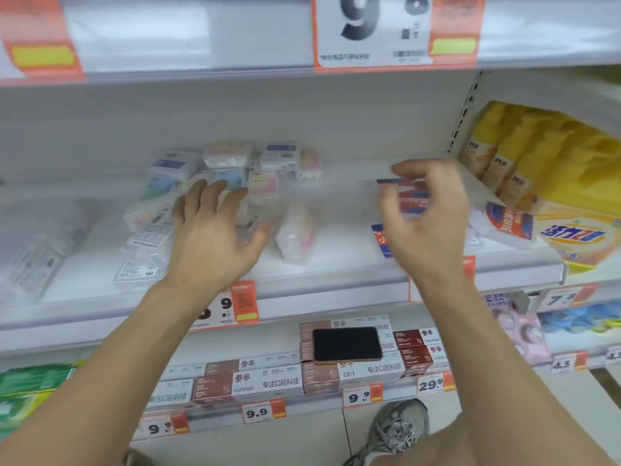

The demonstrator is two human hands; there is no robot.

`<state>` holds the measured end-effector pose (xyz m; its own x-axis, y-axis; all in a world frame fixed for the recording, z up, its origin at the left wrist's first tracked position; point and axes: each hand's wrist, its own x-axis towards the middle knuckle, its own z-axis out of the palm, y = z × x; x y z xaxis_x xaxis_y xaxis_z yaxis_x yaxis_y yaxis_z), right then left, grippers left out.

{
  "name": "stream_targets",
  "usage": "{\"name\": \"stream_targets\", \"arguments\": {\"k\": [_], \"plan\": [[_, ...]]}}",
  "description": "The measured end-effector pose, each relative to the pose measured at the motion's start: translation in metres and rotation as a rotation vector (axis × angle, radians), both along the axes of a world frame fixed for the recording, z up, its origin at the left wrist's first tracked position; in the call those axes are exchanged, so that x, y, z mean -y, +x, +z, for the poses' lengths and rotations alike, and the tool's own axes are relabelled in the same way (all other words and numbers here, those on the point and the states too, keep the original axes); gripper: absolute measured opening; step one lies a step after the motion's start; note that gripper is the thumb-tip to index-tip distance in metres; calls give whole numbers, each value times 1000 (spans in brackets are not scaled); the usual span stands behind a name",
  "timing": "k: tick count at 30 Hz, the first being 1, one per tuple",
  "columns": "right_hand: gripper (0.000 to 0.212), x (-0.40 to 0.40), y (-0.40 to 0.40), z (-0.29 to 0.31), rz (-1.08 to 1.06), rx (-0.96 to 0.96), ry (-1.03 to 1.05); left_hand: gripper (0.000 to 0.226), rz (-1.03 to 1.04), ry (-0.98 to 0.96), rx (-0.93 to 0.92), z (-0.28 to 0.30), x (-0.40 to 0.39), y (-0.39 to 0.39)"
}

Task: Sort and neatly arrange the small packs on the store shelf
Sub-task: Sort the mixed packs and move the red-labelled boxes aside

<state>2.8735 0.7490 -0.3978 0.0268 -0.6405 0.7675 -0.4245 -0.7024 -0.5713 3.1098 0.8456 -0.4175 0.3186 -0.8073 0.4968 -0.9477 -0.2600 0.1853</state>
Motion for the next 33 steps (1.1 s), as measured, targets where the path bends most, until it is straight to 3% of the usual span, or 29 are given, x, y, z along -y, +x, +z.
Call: {"name": "stream_targets", "arguments": {"k": [3, 6, 10, 12, 14, 22, 27, 33], "plan": [[22, 5, 60, 3, 204, -125, 139, 63, -74, 173, -30, 1, -9, 29], [35, 39, 113, 5, 317, -353, 461, 58, -167, 232, -54, 3, -15, 49], [65, 102, 169, -2, 202, -783, 574, 45, -211, 173, -66, -3, -20, 59], [84, 127, 187, -3, 163, -879, 621, 42, -239, 139, -90, -5, -21, 61], [89, 142, 198, -5, 161, -825, 678, 38, -267, 96, -126, -6, -21, 65], [34, 118, 180, 3, 141, -685, 390, 28, -296, -2, -268, 0, -26, 69], [62, 65, 157, 46, 358, -174, 619, 25, -145, -198, -527, 15, -36, 70], [56, -2, 180, 52, 736, -201, 840, 43, -159, -339, -1039, 35, -40, 77]]}}
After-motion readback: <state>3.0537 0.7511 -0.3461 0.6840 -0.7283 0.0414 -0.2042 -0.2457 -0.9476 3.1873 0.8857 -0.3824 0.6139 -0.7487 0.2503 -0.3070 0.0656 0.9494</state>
